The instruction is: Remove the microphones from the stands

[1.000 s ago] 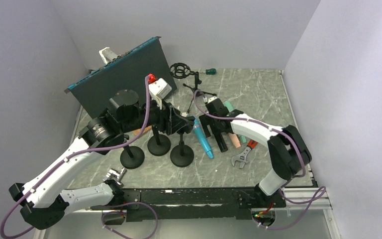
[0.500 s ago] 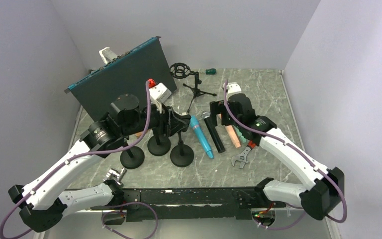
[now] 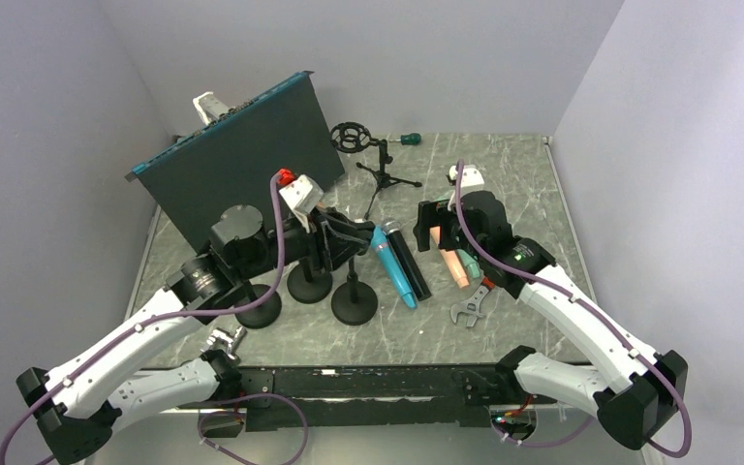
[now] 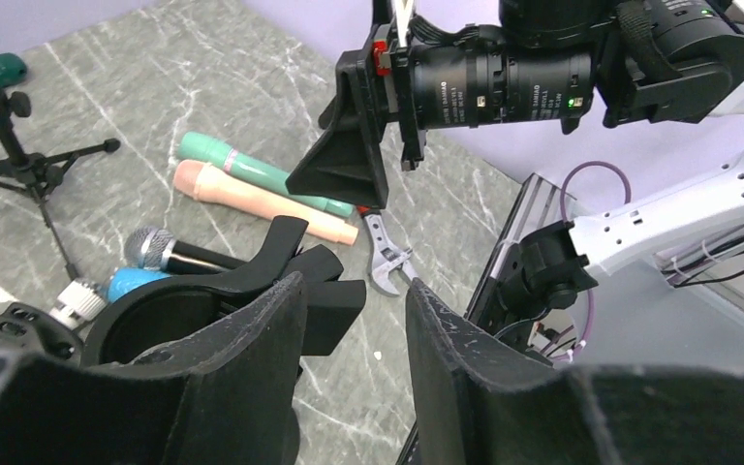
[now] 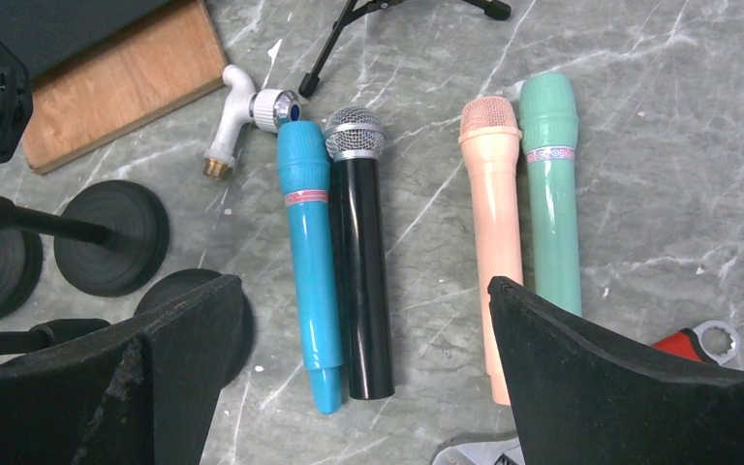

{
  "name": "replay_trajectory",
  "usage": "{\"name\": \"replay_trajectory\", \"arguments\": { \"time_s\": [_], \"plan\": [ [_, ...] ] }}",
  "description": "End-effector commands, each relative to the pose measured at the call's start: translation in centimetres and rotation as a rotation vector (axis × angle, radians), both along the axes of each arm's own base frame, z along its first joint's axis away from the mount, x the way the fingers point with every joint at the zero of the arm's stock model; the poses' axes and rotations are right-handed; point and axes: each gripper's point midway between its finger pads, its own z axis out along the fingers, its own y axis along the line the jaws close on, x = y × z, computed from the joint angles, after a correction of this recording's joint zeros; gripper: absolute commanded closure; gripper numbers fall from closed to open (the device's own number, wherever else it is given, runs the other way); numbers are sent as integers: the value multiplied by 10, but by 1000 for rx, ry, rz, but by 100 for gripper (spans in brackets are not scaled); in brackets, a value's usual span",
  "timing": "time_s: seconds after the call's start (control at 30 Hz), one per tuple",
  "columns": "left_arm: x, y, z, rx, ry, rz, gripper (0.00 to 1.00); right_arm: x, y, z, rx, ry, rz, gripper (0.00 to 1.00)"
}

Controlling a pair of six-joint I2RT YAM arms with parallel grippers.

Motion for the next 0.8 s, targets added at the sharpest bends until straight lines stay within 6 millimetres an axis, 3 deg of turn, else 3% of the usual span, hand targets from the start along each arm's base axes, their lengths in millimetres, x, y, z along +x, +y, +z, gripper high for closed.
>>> {"name": "replay_trajectory", "arguments": {
  "time_s": [0.0,0.17,0.33,0.57,0.67,0.77],
  "plan": [
    [-11,8,-112,240,288,4,53,-3,1,5,30,-4,1,0],
    [-17,2,-121,226,328,-38,55,-5,2,6,36,-3,9,0],
    [-18,4,-126,230,334,-31,56,-9,8,21,82,-35,50,0],
    [-24,3,-164,243,404,-38,56,-20,8,47,145,-87,77,0],
    [-21,3,-161,250,390,-33,55,-25,8,52,176,-111,85,0],
    [-15,1,-146,249,349,-28,54,-28,9,51,196,-117,89,0]
  ]
}}
